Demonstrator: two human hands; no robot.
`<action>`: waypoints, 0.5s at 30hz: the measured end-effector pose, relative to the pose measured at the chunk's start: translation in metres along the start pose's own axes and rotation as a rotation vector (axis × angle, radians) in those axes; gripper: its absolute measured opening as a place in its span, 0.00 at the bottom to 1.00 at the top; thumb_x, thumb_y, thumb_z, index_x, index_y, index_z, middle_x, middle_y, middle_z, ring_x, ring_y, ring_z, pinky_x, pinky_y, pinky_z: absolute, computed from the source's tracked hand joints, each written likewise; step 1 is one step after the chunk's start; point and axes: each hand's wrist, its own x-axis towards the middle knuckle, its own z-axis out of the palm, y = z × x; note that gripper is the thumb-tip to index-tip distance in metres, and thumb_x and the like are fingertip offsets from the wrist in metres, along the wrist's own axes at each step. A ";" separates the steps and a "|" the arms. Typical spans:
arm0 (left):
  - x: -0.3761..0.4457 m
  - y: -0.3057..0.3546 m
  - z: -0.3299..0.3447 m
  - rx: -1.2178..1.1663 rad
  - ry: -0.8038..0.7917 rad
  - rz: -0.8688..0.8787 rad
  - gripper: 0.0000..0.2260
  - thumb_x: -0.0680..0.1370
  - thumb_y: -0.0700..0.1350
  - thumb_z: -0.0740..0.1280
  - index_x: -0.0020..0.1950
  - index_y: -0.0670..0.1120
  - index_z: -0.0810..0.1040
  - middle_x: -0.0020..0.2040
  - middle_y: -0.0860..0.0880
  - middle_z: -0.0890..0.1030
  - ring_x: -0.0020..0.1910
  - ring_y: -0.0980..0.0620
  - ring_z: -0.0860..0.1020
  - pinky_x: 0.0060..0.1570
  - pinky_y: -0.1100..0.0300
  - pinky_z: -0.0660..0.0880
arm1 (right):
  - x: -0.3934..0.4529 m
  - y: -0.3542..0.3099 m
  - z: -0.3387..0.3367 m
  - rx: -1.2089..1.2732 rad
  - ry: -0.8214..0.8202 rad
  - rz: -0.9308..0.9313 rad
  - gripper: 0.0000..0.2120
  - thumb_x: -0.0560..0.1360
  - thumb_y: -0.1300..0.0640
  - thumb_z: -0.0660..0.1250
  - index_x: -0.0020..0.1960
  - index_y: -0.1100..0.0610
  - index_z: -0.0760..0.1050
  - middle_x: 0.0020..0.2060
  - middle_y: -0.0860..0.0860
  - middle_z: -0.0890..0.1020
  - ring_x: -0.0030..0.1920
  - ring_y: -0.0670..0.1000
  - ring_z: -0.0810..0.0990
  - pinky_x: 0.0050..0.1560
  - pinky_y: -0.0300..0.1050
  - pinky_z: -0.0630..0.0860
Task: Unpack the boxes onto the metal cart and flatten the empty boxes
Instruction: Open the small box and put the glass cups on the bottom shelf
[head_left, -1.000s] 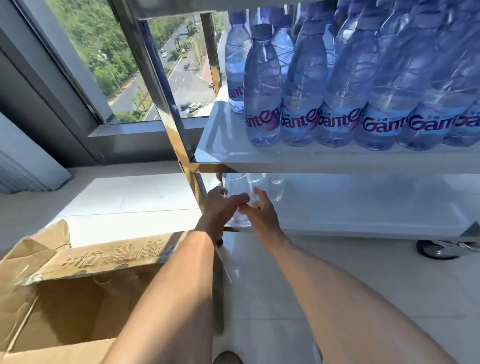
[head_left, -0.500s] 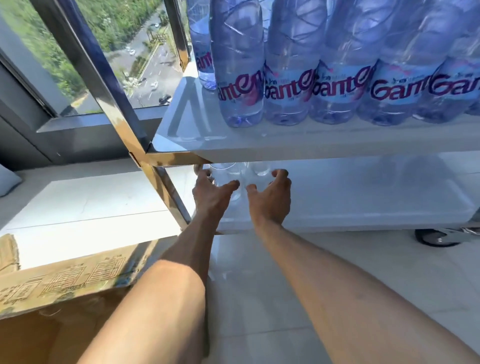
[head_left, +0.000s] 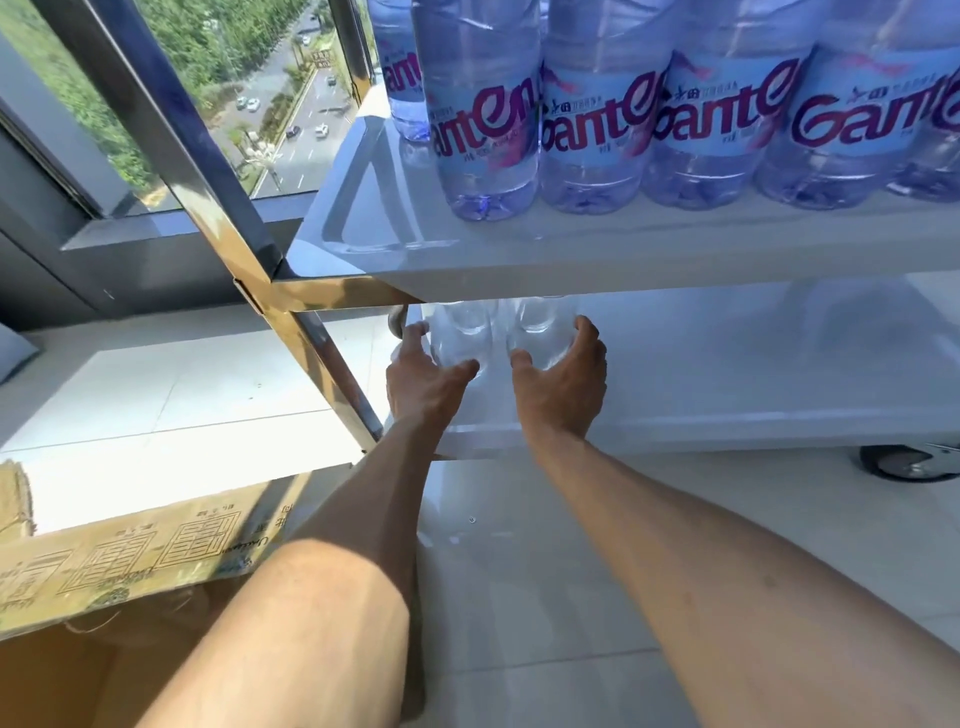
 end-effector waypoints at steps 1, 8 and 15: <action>-0.001 -0.001 0.003 0.001 0.001 -0.003 0.29 0.68 0.49 0.75 0.66 0.53 0.68 0.53 0.46 0.81 0.51 0.44 0.80 0.55 0.51 0.77 | 0.001 0.002 -0.001 -0.007 0.017 0.007 0.32 0.67 0.51 0.72 0.69 0.54 0.66 0.61 0.53 0.75 0.61 0.56 0.74 0.58 0.53 0.72; -0.006 0.001 0.022 -0.078 0.028 0.019 0.29 0.68 0.50 0.76 0.65 0.55 0.70 0.39 0.55 0.77 0.40 0.54 0.77 0.37 0.65 0.66 | 0.012 0.015 -0.009 -0.028 -0.053 -0.099 0.35 0.69 0.51 0.72 0.72 0.54 0.64 0.64 0.51 0.74 0.64 0.53 0.72 0.57 0.46 0.70; -0.002 0.012 0.024 -0.313 0.073 -0.121 0.37 0.63 0.48 0.62 0.74 0.55 0.61 0.66 0.46 0.74 0.64 0.42 0.72 0.63 0.45 0.70 | 0.018 0.023 -0.012 -0.012 -0.172 -0.135 0.37 0.68 0.54 0.72 0.74 0.53 0.62 0.66 0.49 0.75 0.64 0.52 0.74 0.60 0.45 0.70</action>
